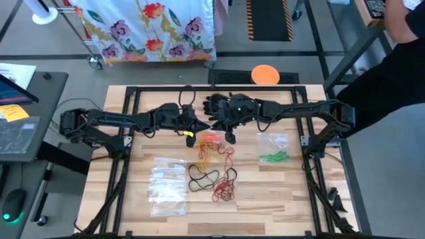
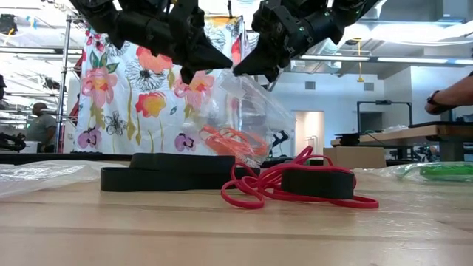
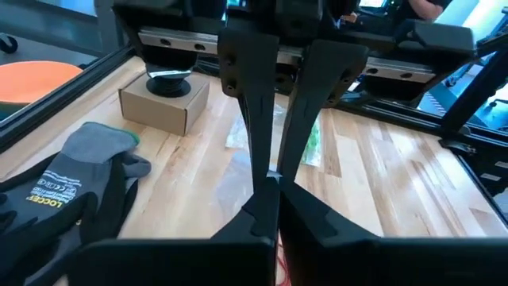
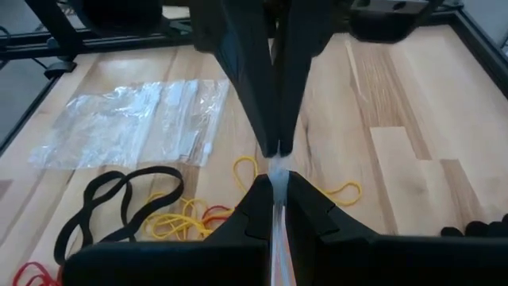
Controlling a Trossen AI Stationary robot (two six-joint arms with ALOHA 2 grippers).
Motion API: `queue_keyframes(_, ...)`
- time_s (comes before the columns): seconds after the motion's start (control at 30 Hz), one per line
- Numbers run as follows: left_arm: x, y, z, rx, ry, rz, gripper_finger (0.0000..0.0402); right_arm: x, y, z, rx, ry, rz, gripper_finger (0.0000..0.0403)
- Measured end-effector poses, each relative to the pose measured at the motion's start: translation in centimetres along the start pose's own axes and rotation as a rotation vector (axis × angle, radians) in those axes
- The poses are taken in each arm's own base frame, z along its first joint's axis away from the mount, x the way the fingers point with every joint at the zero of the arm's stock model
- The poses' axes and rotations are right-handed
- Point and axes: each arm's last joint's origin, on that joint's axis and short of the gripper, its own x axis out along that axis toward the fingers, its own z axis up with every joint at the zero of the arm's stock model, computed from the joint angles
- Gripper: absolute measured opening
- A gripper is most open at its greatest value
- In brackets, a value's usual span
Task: Sort rubber bands
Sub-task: Close the transparent zip bag containing the orange rubber bands
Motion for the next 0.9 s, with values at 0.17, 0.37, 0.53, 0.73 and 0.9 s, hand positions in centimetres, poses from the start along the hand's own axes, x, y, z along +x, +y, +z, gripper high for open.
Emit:
queue_keyframes(0.17,-0.62,-0.46,0.92,0.02,-0.051,-0.021,0.0,0.26,-0.1,-0.86,0.018,0.059,-0.007,0.0018)
queue_keyframes(0.37,-0.75,-0.56,0.89,0.029,-0.046,-0.022,0.0,0.1,-0.08,-0.58,0.012,0.041,-0.008,0.0018)
queue_keyframes(0.53,-0.6,-0.32,0.5,0.063,-0.013,-0.007,0.0,0.1,-0.09,-0.5,0.01,0.033,-0.008,0.0018)
queue_keyframes(0.73,-0.42,-0.44,0.35,0.086,-0.009,-0.011,0.0036,0.11,-0.09,-0.44,0.008,0.026,-0.008,0.0018)
queue_keyframes(0.9,-0.43,-0.43,0.61,0.098,-0.037,0.001,0.0102,0.12,-0.06,-0.42,0.007,0.025,-0.006,0.0018)
